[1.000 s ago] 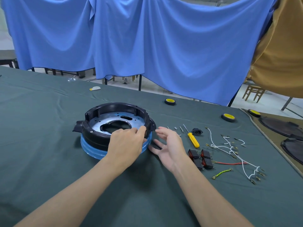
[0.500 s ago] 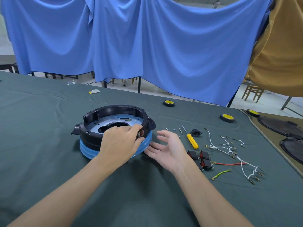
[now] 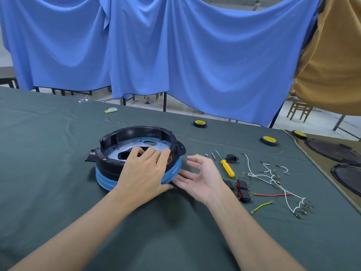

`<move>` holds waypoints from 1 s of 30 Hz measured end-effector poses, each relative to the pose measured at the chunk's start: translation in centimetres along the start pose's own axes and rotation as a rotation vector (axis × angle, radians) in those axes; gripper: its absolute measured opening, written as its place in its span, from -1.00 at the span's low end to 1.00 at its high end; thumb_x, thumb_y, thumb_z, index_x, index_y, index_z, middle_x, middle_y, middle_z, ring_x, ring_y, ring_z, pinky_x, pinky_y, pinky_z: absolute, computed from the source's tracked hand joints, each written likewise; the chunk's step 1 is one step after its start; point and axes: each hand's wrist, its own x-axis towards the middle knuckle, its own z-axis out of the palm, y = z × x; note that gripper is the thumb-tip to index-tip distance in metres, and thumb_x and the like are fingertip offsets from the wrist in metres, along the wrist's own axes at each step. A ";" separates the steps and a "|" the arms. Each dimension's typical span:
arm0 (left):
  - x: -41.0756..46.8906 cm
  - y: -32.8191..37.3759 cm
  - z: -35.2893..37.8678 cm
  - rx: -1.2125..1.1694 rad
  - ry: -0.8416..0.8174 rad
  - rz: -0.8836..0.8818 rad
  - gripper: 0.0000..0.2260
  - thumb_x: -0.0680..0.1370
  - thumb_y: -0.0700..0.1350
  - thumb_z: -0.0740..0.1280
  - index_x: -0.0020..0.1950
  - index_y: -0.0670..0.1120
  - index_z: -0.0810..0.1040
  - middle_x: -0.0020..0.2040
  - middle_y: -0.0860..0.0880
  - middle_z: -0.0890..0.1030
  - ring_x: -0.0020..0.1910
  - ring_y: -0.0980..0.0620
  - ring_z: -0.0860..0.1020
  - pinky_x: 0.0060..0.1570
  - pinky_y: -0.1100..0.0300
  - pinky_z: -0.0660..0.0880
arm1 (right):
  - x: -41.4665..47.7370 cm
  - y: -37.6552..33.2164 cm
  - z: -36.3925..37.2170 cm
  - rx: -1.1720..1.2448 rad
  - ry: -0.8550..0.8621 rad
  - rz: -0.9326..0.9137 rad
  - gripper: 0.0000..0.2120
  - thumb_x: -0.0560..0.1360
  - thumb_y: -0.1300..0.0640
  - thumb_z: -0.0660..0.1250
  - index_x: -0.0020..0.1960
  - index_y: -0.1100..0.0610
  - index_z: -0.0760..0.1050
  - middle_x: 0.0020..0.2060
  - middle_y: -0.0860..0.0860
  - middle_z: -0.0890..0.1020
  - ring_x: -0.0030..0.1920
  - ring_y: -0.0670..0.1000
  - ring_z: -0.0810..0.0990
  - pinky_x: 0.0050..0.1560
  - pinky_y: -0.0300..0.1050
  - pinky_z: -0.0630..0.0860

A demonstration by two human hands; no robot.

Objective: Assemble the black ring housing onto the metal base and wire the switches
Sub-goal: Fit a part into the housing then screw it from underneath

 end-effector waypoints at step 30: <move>0.5 1.7 -0.9 0.072 -0.210 -0.069 -0.28 0.03 -0.02 0.61 0.12 -0.28 0.59 -0.35 -0.08 0.45 -0.43 -0.07 0.41 -0.43 0.12 0.30 | 2.5 -3.0 -3.8 -1.717 0.526 -0.706 -0.79 0.50 0.15 0.20 0.06 0.08 0.57 -0.03 0.07 0.63 0.07 0.16 0.52 -0.13 -0.10 0.39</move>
